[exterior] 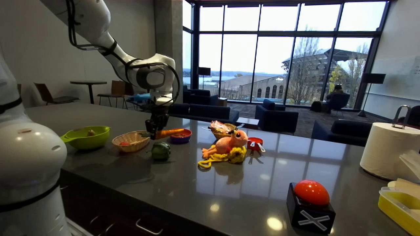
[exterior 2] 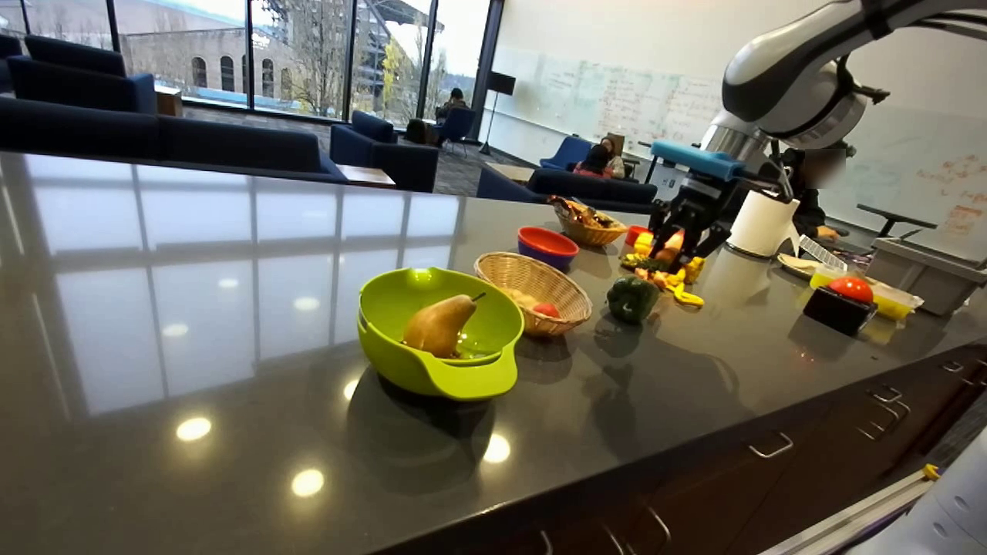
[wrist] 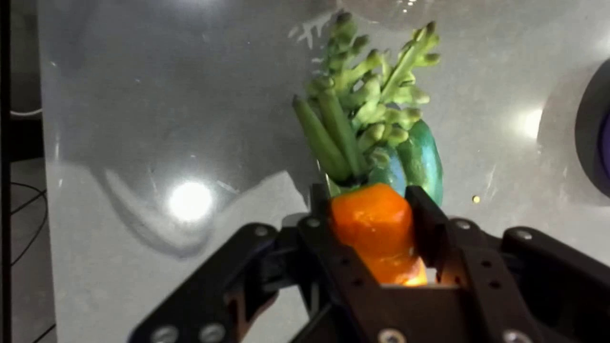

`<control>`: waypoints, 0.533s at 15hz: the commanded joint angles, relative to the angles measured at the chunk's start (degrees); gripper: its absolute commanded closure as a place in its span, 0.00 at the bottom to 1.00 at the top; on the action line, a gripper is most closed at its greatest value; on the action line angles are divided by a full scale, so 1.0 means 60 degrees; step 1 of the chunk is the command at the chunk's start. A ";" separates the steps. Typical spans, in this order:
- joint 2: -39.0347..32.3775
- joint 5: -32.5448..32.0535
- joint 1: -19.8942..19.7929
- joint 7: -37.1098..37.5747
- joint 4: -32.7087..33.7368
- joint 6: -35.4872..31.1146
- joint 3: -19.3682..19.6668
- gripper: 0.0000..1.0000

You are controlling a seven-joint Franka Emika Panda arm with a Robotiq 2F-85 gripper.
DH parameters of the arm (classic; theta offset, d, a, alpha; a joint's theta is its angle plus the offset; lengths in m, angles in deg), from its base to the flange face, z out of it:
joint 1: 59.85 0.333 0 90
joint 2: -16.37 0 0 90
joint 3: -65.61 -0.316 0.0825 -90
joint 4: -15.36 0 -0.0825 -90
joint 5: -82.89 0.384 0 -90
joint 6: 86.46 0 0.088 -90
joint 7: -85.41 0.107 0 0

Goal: Move the carrot to the right.

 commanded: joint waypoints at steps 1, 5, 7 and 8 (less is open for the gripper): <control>0.0416 0.0086 -0.0339 0.1272 -0.0596 -0.0627 0.0111 0.81; 0.0457 0.0140 -0.0701 0.2551 -0.0830 -0.1008 0.0342 0.81; 0.0457 0.0162 -0.0855 0.3235 -0.0904 -0.1187 0.0441 0.81; 0.0444 0.0176 -0.0921 0.3572 -0.0944 -0.1278 0.0488 0.81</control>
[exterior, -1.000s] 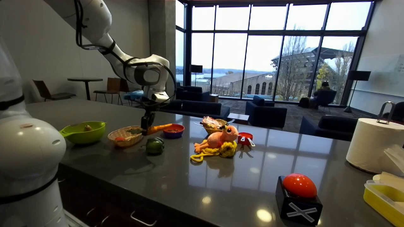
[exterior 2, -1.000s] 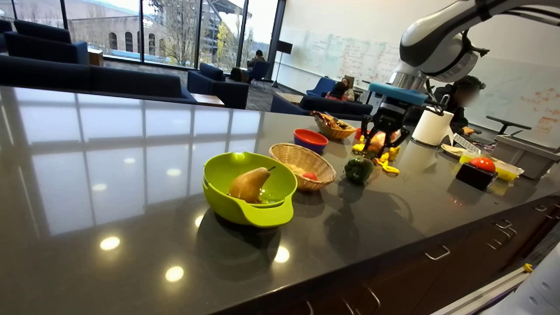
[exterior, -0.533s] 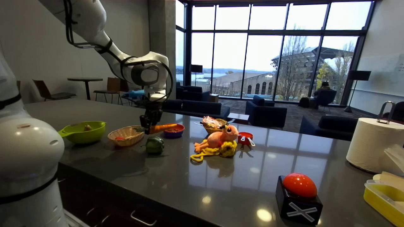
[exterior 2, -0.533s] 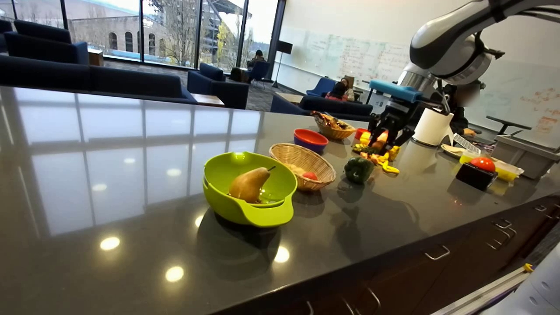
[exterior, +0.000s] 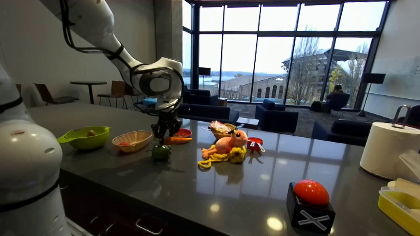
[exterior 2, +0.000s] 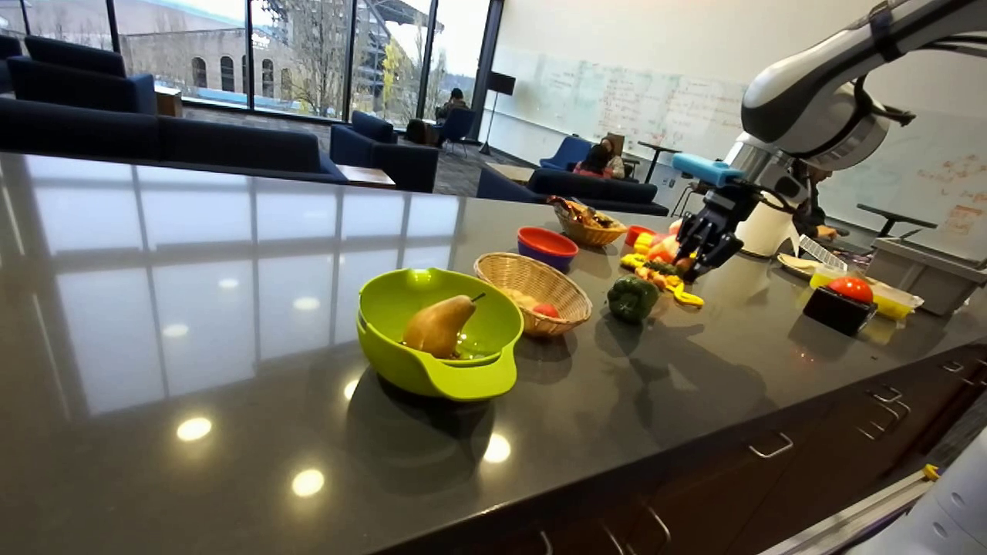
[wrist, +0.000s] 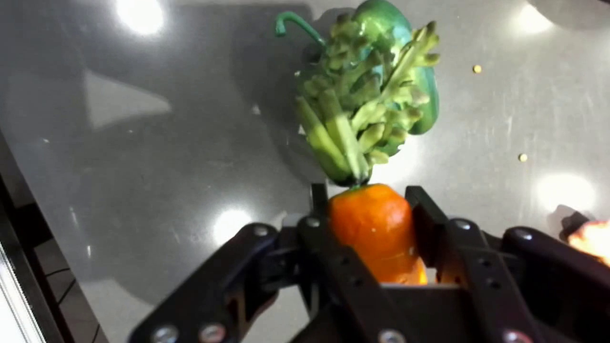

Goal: Move the carrot to the right.

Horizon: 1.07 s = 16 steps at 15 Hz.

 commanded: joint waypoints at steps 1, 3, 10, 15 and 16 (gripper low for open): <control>0.0300 0.0223 -0.0240 0.1228 -0.0393 -0.0455 0.0177 0.81; 0.0229 0.0275 -0.0328 0.1941 -0.0518 -0.0749 0.0239 0.81; -0.0074 0.0806 -0.0382 0.4394 -0.0936 -0.2234 0.0335 0.81; -0.0168 0.1019 -0.0267 0.5065 -0.0977 -0.2699 0.0443 0.56; -0.0175 0.1108 -0.0267 0.5241 -0.1019 -0.2867 0.0458 0.56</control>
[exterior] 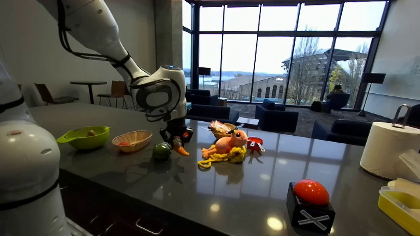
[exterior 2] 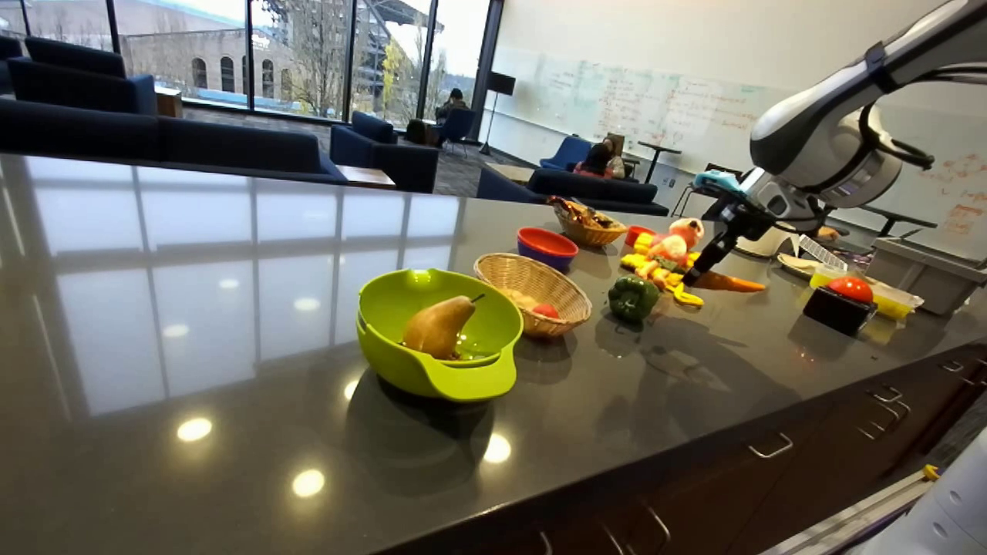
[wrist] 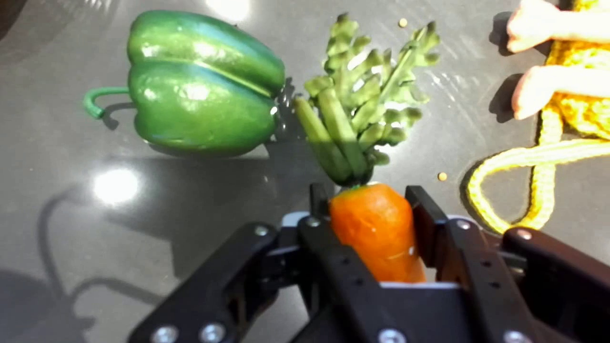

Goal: Move the carrot to the right.

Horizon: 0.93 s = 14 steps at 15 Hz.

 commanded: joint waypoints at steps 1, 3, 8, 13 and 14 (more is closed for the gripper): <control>0.0007 -0.0025 0.0081 0.0136 -0.0017 -0.0045 0.0107 0.56; 0.0002 -0.0017 0.0079 0.0223 -0.0026 -0.0093 0.0118 0.56; -0.0001 -0.0017 0.0079 0.0293 -0.0027 -0.0109 0.0119 0.56; -0.0067 0.0006 0.0179 0.0015 -0.0021 -0.0218 0.0122 0.81; -0.0125 0.0114 0.0248 -0.0118 -0.0010 -0.0303 0.0142 0.81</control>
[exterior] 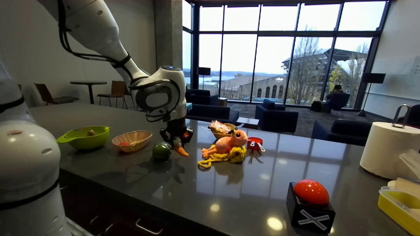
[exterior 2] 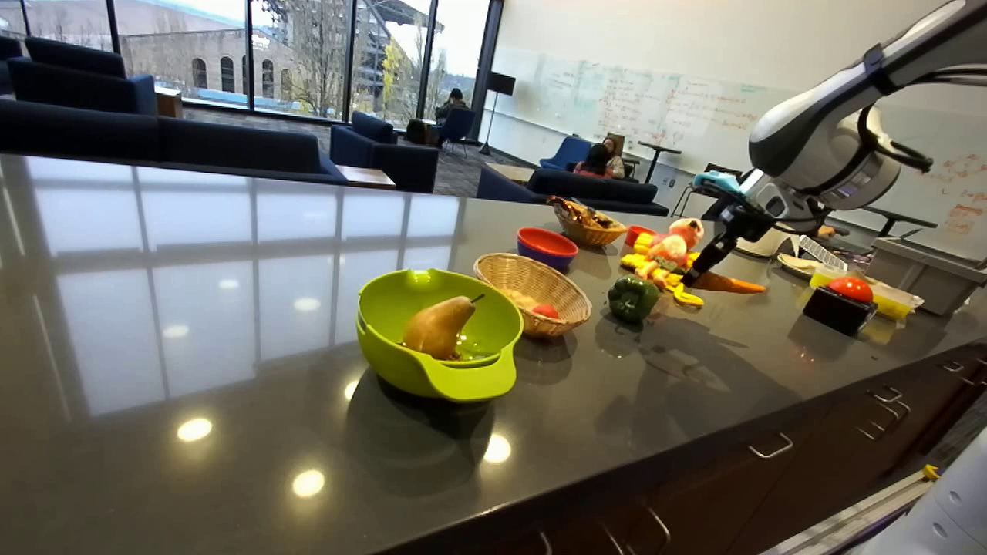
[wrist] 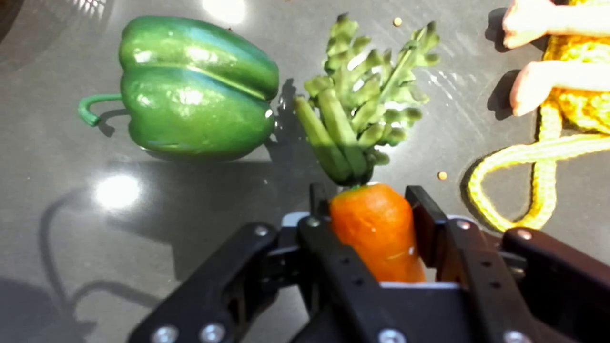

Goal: Move the carrot to the right.

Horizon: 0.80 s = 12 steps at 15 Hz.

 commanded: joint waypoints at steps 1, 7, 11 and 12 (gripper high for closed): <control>-0.0154 0.0019 0.0178 -0.0269 0.0027 -0.0243 0.0093 0.81; -0.0744 0.0203 0.0233 -0.0375 0.0066 -0.0910 0.0182 0.81; -0.1277 0.0336 0.0316 -0.0566 0.0137 -0.1233 0.0235 0.81; -0.1406 0.0406 0.0347 -0.0645 0.0142 -0.1313 0.0241 0.81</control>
